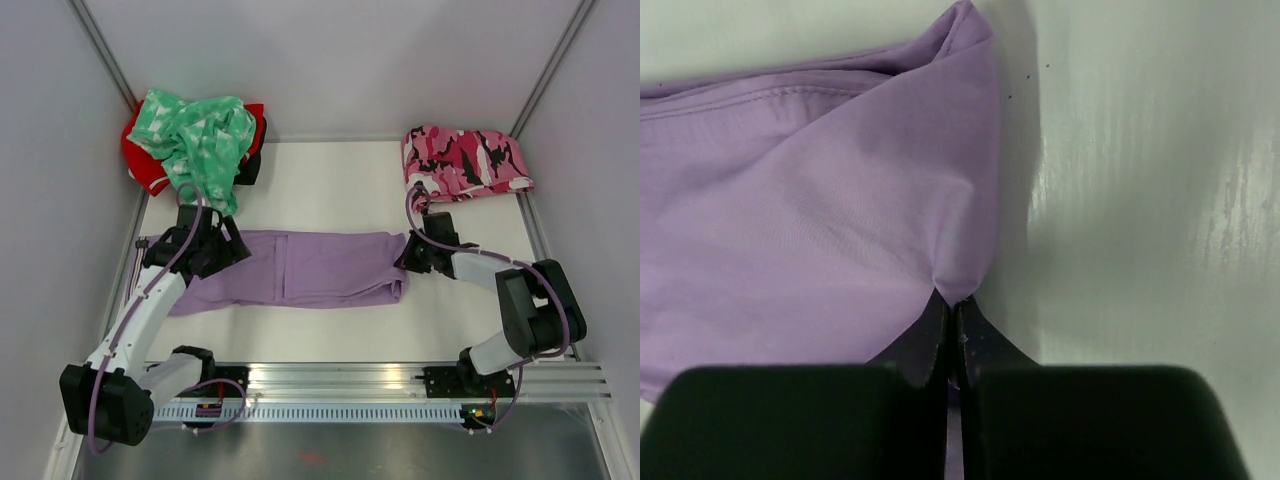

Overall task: Fold and stack the trousers
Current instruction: Fold the trousers

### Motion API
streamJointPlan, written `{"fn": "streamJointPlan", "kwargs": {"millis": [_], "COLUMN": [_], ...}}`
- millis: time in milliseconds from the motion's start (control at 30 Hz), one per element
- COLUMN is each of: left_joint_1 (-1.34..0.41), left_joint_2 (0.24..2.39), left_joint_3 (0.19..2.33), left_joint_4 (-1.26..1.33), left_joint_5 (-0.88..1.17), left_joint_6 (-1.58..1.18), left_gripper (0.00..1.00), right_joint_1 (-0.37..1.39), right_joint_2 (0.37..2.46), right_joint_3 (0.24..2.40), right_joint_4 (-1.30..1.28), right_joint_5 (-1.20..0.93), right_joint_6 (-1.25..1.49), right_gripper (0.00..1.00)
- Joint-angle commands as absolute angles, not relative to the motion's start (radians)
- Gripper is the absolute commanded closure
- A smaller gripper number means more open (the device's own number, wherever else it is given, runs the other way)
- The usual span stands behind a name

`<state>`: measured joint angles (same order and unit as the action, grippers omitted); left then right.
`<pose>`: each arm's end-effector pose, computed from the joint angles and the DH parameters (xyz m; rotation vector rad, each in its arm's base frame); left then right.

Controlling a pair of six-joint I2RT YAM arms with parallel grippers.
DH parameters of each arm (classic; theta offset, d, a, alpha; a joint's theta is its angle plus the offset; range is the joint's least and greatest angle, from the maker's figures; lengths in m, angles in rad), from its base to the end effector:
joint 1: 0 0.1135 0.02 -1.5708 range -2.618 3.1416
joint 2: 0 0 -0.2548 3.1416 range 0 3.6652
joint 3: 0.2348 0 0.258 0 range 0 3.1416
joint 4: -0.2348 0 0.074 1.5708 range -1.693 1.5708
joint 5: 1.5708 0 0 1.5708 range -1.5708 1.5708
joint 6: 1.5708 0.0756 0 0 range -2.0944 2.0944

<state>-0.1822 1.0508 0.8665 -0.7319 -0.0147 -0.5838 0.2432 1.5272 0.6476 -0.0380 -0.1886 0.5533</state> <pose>0.2383 -0.0428 0.2290 -0.5073 2.4608 -0.3017 0.2928 0.0872 0.0953 0.3136 2.5364 0.5582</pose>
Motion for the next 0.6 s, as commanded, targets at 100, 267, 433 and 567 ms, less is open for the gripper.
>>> {"fn": "streamJointPlan", "kwargs": {"millis": [100,267,433,567], "left_joint_1": [-0.173,-0.173,-0.172,-0.164], "left_joint_2": [1.031,1.039,1.063,1.100], "left_joint_3": [0.907,0.910,0.934,0.965], "left_joint_4": [-0.785,-0.792,-0.795,-0.815], "left_joint_5": [-0.081,-0.113,-0.144,-0.196], "left_joint_6": [-0.532,-0.528,-0.529,-0.529], "left_gripper": [0.12,0.12,0.12,0.12], "right_joint_1": [0.097,-0.152,-0.259,-0.212], "right_joint_2": [1.427,1.292,1.270,1.273], "right_joint_3": [0.634,0.710,0.861,0.982], "right_joint_4": [-0.174,-0.317,-0.394,-0.440], "right_joint_5": [-0.113,-0.120,-0.156,-0.278], "right_joint_6": [0.477,0.373,0.284,0.273], "right_gripper": [1.00,1.00,1.00,1.00]}}
